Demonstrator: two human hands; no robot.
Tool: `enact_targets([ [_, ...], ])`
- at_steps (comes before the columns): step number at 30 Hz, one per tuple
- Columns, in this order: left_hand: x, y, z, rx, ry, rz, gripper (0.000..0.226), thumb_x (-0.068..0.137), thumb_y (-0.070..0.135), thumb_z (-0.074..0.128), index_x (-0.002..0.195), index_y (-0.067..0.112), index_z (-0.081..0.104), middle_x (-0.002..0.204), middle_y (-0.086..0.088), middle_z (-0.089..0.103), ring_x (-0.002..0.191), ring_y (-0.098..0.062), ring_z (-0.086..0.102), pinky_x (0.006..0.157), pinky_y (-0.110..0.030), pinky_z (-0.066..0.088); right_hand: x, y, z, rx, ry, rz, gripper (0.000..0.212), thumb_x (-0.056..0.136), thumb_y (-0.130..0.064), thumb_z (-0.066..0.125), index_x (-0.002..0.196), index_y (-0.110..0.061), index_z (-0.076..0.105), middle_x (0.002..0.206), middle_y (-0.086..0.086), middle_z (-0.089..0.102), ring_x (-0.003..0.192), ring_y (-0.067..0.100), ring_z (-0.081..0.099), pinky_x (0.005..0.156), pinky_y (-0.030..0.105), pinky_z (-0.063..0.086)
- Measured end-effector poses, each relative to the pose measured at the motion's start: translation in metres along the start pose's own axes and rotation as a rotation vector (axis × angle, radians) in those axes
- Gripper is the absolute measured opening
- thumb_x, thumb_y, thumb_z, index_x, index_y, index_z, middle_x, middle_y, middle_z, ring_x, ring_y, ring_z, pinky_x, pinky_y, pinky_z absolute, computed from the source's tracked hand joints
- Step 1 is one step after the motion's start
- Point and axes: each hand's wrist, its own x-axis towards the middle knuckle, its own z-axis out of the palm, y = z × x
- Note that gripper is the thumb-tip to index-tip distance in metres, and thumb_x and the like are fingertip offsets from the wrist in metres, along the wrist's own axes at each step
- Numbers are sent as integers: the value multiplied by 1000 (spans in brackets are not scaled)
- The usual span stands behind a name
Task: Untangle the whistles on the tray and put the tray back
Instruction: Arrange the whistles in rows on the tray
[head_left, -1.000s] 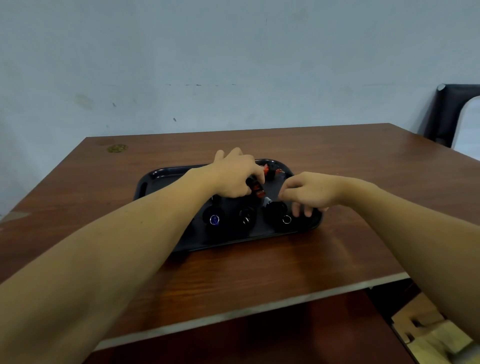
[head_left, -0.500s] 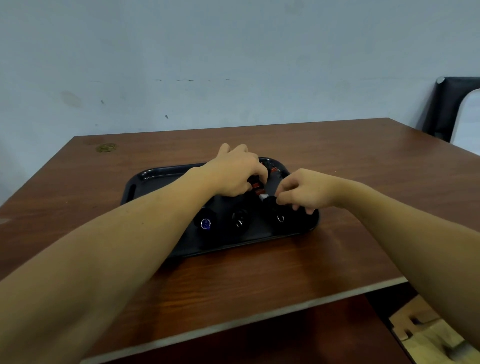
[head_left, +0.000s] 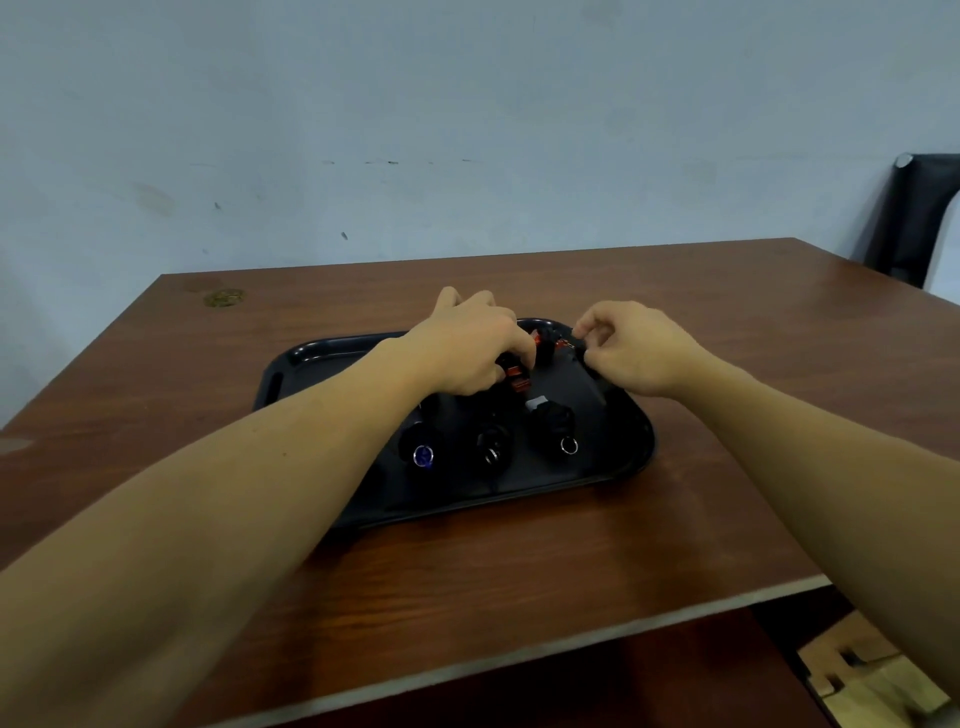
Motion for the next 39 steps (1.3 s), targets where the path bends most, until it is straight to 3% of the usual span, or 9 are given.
enact_targets([
  [4, -4, -6, -6, -138, 26, -66, 66, 89, 19, 61, 141, 50, 35, 131, 6, 47, 121, -22, 35, 98, -50, 27, 18, -5, 11, -166, 22, -166, 42, 89, -21, 60, 129, -32, 56, 127, 3, 59, 118, 29, 53, 94, 42, 47],
  [6, -8, -14, -15, -209, 79, -135, 59, 91, 25, 60, 141, 47, 38, 141, 4, 44, 130, -23, 33, 104, -53, 26, 26, -10, 16, -232, -5, -186, 50, 92, -21, 57, 139, -34, 48, 136, 4, 54, 123, 33, 45, 101, 49, 44],
  [12, -36, -43, -22, -323, 139, -307, 31, 98, 32, 54, 128, 37, 55, 138, 4, 50, 134, -23, 36, 110, -58, 27, 37, -22, 32, -374, 6, -141, 29, 96, -31, 58, 125, -27, 56, 119, 3, 63, 109, 28, 53, 85, 42, 51],
  [16, -58, -52, -16, -374, 150, -373, 23, 98, 32, 52, 120, 37, 60, 132, 5, 54, 130, -24, 41, 109, -61, 30, 31, -26, 25, -372, 73, -31, 29, 92, -41, 61, 113, -22, 59, 106, 4, 66, 94, 29, 60, 75, 37, 50],
  [25, -106, -46, -5, -447, 199, -432, 14, 95, 34, 59, 107, 36, 65, 114, 10, 59, 118, -22, 55, 105, -56, 41, -9, -28, 6, -420, -48, 63, 32, 89, -44, 63, 107, -20, 56, 98, 5, 63, 87, 29, 61, 73, 37, 50],
  [32, -129, -39, -1, -435, 215, -513, 12, 95, 38, 59, 106, 37, 64, 125, 4, 60, 125, -27, 49, 106, -55, 40, -28, -32, 6, -425, -79, 39, 36, 92, -52, 59, 110, -22, 54, 105, 5, 62, 94, 30, 60, 80, 40, 53],
  [39, -149, -44, -3, -336, 243, -665, 26, 95, 45, 59, 117, 32, 62, 128, -1, 56, 127, -31, 45, 105, -55, 40, -21, -21, -8, -253, 51, 70, 24, 97, -28, 46, 117, -19, 56, 112, 9, 64, 97, 34, 60, 80, 40, 50],
])
